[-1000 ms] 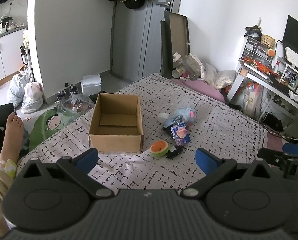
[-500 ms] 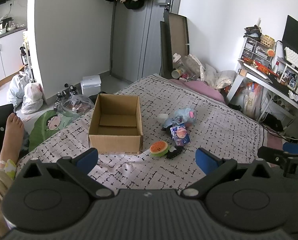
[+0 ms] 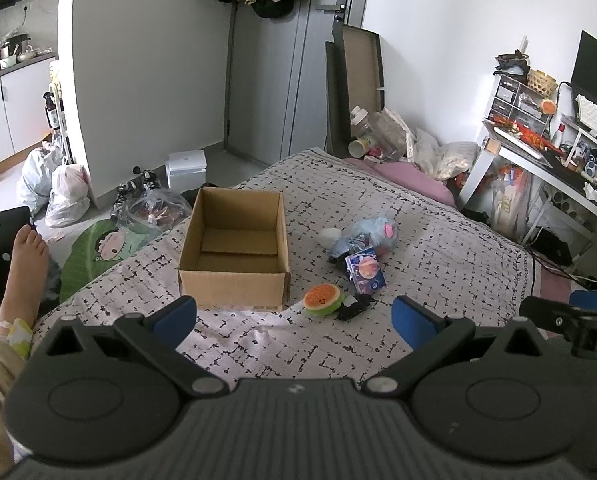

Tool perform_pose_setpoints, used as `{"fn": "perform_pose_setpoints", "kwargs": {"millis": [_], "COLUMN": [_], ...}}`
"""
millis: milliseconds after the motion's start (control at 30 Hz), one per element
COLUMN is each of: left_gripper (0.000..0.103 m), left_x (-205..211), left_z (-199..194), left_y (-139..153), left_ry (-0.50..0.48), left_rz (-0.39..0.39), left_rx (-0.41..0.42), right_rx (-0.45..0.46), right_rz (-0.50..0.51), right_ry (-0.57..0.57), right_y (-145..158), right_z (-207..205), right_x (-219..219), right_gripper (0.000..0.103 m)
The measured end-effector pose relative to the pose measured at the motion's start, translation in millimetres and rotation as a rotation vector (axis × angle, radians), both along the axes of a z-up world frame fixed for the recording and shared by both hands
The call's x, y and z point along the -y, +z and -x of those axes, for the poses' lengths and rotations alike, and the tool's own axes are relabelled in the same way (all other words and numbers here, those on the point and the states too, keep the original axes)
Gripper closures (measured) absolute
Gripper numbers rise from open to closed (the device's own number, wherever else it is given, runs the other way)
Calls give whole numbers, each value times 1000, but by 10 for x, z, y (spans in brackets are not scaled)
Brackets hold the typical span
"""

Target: Organize soft objects

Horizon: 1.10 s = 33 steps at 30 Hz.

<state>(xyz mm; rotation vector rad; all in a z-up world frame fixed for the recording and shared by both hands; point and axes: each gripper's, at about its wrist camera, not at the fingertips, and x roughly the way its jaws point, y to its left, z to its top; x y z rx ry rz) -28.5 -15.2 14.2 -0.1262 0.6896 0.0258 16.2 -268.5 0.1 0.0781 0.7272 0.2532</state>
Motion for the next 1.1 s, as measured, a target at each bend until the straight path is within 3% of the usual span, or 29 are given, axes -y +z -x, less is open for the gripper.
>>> {"fn": "perform_pose_setpoints", "kwargs": {"millis": [267, 567, 1100], "left_gripper": [0, 0, 1], "left_x": [-7, 48, 275], "left_z": [-126, -378, -925], "left_y": [-62, -213, -579], "left_ry": [6, 30, 15], "left_rz": [2, -4, -26], "left_rx": [-12, -53, -187], "right_rx": [-31, -55, -129], "right_rz": [-65, -58, -95], "right_ry": [6, -3, -26], "right_y": [-95, -266, -612], "right_z": [-117, -341, -820], "right_x": [47, 70, 187], "right_gripper": [0, 0, 0]}}
